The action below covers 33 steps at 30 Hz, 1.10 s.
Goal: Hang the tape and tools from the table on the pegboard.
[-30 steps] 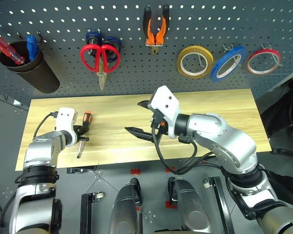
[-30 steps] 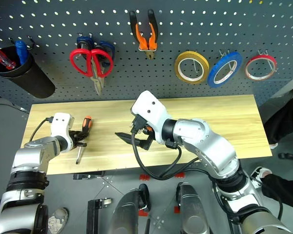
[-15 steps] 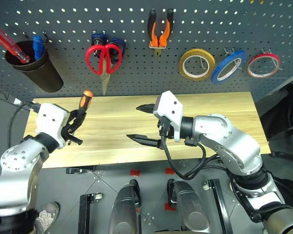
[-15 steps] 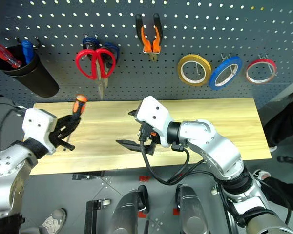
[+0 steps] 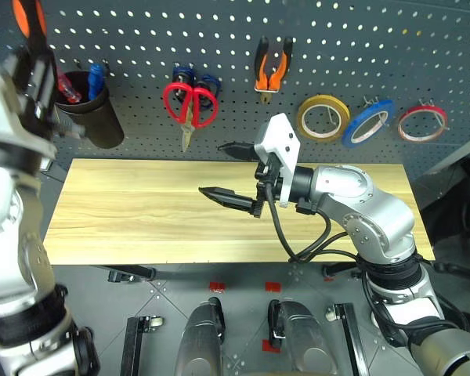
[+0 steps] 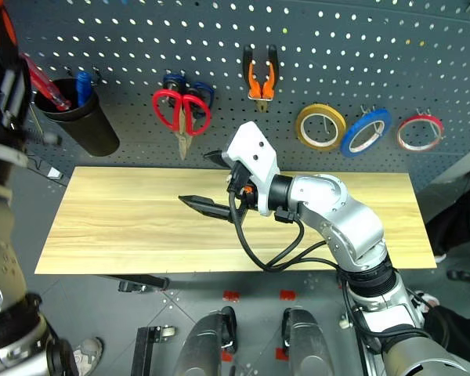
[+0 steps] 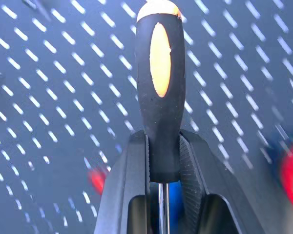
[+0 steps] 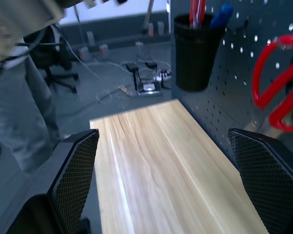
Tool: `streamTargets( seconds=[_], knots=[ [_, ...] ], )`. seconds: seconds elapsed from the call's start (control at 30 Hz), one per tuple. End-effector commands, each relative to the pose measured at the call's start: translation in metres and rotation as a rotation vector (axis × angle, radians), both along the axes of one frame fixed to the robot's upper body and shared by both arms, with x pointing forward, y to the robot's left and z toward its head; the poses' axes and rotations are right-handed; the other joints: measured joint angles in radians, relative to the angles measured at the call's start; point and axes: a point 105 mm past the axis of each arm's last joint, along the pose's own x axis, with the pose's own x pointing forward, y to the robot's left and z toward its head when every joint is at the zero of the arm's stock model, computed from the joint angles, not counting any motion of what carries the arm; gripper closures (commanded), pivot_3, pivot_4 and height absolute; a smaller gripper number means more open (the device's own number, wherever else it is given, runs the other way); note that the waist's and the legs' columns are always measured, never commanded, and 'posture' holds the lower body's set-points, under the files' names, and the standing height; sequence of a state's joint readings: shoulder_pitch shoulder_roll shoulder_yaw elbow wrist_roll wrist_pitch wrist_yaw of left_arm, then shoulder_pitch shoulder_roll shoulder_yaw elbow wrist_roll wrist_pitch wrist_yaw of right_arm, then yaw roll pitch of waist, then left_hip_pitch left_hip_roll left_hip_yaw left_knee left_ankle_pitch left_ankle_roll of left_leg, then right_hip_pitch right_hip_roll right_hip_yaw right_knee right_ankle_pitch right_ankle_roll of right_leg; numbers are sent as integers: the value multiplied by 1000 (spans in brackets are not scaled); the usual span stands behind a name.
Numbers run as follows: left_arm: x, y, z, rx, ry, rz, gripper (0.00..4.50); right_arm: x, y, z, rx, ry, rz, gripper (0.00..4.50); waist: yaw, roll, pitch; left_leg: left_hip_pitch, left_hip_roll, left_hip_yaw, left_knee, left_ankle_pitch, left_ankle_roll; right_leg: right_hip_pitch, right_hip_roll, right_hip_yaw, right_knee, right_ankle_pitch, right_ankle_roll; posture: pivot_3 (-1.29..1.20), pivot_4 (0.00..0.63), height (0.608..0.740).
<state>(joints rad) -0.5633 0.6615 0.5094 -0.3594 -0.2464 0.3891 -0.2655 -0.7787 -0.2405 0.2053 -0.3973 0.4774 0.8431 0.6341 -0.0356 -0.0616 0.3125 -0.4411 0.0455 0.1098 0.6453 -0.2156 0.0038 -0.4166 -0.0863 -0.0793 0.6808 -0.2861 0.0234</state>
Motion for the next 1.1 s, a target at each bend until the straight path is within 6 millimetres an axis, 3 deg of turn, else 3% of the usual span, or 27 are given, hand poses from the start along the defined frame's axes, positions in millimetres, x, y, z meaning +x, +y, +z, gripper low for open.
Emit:
streamTargets(
  seconds=[0.03, 0.23, 0.37, 0.57, 0.77, 0.97, 1.0, 1.1],
  knots=[
    [6, 11, 19, -13, -69, -3, 4014, -2, 2, 17, 44, 3, -11, 0, 0, -1, -3, 0, 0, 0, 0, 0, 0, 0, 0, -2, 0, 0, 0, -73, 196, 740],
    [46, 2, 25, -17, -101, -91, 4014, 2, 6, 23, 62, -2, -42, 0, 3, -3, -11, -2, 0, -1, 2, 0, 0, 0, 0, -6, 0, 0, 0, -98, 185, 740],
    [61, 2, 12, -30, -87, -96, 4014, 0, 7, 24, 74, -10, -38, 0, 0, -2, -22, -5, 0, -2, 4, 0, 0, -1, 0, -8, 0, 0, 0, -108, 184, 740],
    [72, 17, -28, -104, -26, -39, 4014, -11, 10, 28, 127, 16, 26, 0, -19, -2, -26, -6, 1, -4, 5, 1, 0, -2, 0, -9, 1, 0, 0, -120, 184, 740],
    [65, 20, -30, -133, -57, -24, 2180, 6, 6, 44, 211, 23, -86, 0, -22, -2, -26, -11, 1, -10, 13, 1, 0, -3, 0, -13, 6, 0, 0, -119, 181, 740],
    [56, 17, -22, -127, -100, -18, 323, 6, 5, 51, 239, -2, -89, 0, -22, -2, -34, -11, 0, -12, 19, 2, 2, -3, -1, -13, 16, 0, 0, -128, 171, 740],
    [51, 14, -17, -110, -116, -15, 121, 5, 5, 51, 240, -5, -85, 0, -22, -2, -36, -11, 0, -12, 19, 2, 2, -3, -1, -13, 16, 0, 0, -128, 171, 740],
    [38, -9, -13, -20, -111, -54, 121, -1, 2, 51, 249, -18, -65, 0, -23, -1, -46, -11, 0, -13, 19, 2, 1, -3, -1, -13, 17, 0, 0, -131, 162, 740]
  ],
)
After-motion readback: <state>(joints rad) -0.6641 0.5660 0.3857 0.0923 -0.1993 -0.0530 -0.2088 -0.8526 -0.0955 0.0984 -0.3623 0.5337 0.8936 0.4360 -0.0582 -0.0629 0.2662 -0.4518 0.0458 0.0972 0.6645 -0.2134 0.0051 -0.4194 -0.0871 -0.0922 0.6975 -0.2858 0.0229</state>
